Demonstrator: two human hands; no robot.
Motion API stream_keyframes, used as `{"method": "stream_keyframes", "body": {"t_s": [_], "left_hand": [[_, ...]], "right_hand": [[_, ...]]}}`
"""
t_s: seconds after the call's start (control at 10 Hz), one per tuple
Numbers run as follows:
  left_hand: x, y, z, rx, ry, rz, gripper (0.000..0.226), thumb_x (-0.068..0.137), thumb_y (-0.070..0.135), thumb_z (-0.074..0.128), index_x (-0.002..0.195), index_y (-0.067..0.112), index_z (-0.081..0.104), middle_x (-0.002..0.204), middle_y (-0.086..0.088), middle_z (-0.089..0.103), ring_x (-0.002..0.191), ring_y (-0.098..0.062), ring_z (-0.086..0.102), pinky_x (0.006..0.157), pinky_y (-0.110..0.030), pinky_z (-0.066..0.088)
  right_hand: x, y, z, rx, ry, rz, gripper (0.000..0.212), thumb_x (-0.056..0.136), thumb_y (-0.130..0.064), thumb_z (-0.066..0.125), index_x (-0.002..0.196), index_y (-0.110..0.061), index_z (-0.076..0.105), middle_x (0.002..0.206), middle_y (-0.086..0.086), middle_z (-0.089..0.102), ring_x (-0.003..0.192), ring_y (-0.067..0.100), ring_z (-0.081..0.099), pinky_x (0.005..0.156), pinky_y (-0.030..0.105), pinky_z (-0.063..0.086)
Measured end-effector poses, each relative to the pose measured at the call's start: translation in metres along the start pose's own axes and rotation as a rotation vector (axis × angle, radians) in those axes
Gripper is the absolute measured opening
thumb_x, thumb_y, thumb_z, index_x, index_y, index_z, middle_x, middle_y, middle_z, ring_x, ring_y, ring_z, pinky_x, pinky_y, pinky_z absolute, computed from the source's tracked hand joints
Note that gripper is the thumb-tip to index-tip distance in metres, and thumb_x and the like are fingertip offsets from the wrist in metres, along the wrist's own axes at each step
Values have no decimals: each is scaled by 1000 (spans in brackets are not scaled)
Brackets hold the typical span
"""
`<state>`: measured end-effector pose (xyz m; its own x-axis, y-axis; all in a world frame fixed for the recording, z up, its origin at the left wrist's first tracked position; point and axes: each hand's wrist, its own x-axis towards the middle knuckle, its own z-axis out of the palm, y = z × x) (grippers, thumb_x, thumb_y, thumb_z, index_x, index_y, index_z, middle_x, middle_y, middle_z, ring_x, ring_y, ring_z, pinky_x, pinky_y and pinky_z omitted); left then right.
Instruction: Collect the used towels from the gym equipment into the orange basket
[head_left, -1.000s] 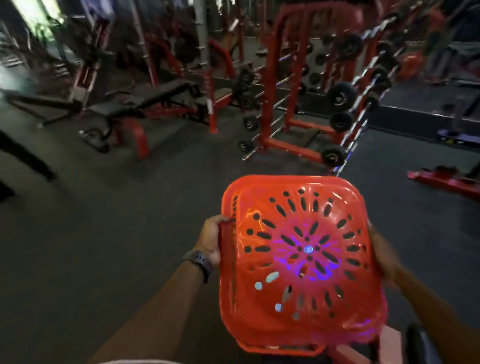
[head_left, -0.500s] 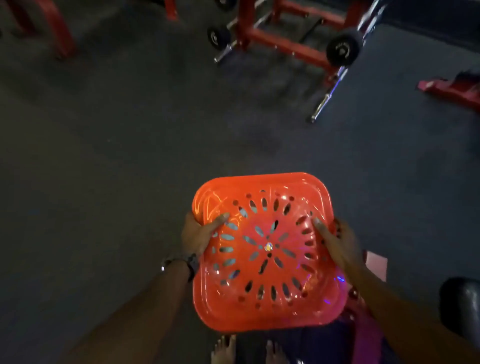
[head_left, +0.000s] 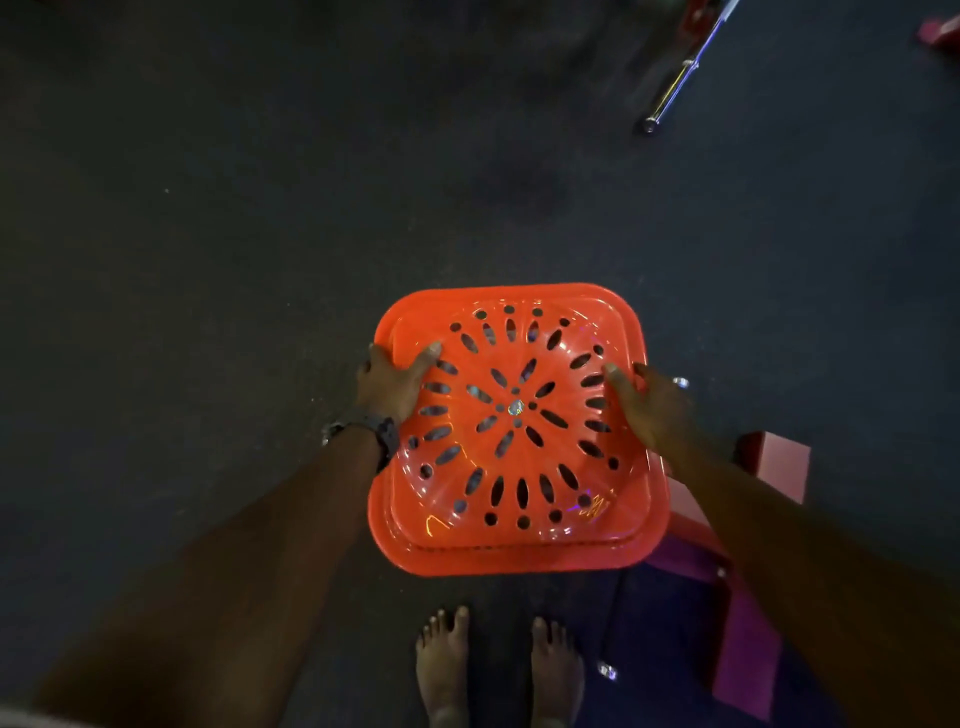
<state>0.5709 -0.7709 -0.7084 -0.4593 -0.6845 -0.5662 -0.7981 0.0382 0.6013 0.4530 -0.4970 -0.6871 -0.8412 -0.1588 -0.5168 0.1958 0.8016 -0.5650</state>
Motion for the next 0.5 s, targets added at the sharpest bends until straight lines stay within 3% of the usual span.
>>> {"method": "stream_keyframes", "body": {"t_s": [0.1,0.2,0.3,0.4,0.5], "left_hand": [[2,-4,9,74,26,-14,107,83,78,50,160,16,8,164,-20,19,147,-43,29,119,-56,25],[-2,4,1,61,-23,-21,107,82,75,55,159,11,15,162,-22,25,144,-43,36,117,-54,32],[-12,64,-52,111,-13,127,101,81,70,62,154,8,31,155,-19,41,140,-37,44,113,-44,39],[-25,139,-109,76,66,337,86,86,62,63,151,12,38,150,-10,50,137,-30,50,108,-31,38],[-85,291,-224,-20,227,614,58,90,46,68,138,16,53,131,-2,62,110,-22,65,87,-26,44]], "right_hand": [[2,0,-2,-71,-8,-5,71,99,-64,38,149,-15,46,144,18,56,131,37,54,109,49,40],[-1,-2,-7,-36,-84,0,63,101,-56,42,146,-12,50,141,22,57,129,39,55,110,51,39],[-6,-47,-41,44,-122,-13,46,102,-45,49,99,-4,71,106,19,71,106,40,67,94,43,49],[-10,-116,-92,39,29,-142,49,100,-47,49,68,-12,61,77,12,63,85,32,66,76,36,43],[-53,-262,-229,265,238,-336,48,101,-49,48,71,-14,59,74,8,61,77,24,56,73,37,43]]}}
